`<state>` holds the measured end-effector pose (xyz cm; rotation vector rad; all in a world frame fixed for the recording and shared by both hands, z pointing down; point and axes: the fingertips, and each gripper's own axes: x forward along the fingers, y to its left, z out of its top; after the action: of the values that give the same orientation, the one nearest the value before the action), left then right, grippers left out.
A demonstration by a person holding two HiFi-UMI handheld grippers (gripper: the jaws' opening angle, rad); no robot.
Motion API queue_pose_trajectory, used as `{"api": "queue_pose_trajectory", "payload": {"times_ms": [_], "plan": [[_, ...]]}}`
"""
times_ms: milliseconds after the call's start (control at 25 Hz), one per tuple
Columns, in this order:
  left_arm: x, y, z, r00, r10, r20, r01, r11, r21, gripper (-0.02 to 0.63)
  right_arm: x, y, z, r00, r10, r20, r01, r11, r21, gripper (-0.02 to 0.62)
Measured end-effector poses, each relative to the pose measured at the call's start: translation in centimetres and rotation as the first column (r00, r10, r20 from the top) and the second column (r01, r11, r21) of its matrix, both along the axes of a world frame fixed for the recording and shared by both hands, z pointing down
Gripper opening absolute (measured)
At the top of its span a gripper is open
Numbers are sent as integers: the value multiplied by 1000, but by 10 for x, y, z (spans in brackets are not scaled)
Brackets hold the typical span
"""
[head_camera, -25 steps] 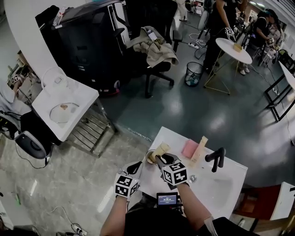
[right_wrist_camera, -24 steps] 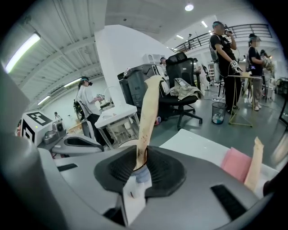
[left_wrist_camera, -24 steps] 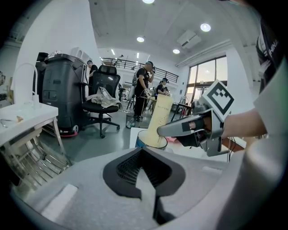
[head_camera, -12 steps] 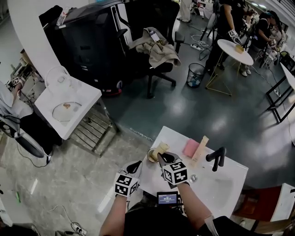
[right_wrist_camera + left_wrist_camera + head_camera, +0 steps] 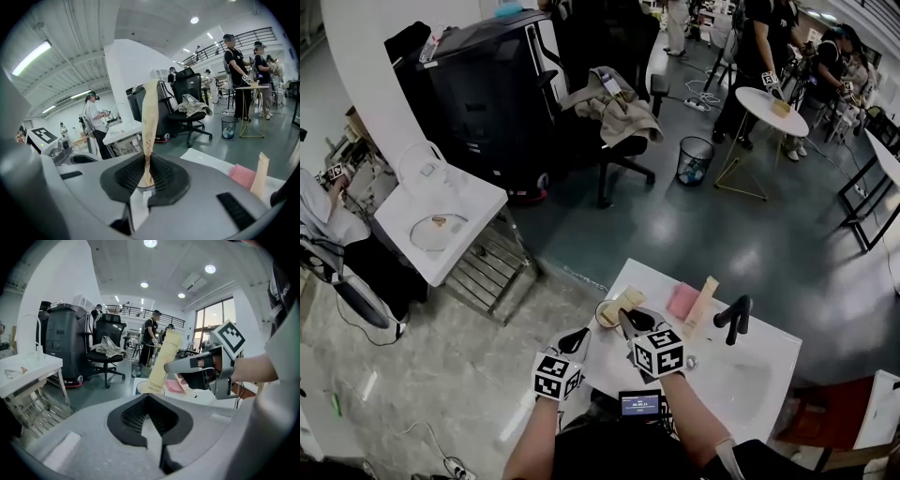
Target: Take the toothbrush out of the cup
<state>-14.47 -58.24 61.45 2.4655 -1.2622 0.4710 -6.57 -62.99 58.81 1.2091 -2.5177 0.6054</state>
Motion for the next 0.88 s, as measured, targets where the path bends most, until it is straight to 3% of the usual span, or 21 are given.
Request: {"api": "queue_pose_trajectory", "payload": {"times_ms": [600,880], "plan": [[29,28,-16,1000,17,14,-17,999,39,6,36,25,-50,992,43,121,-56,992,110,39],[47,47,-17,1000,22,18,-23,999,39,6,60,46,-46,994,61,96,-71,992,101,38]]}}
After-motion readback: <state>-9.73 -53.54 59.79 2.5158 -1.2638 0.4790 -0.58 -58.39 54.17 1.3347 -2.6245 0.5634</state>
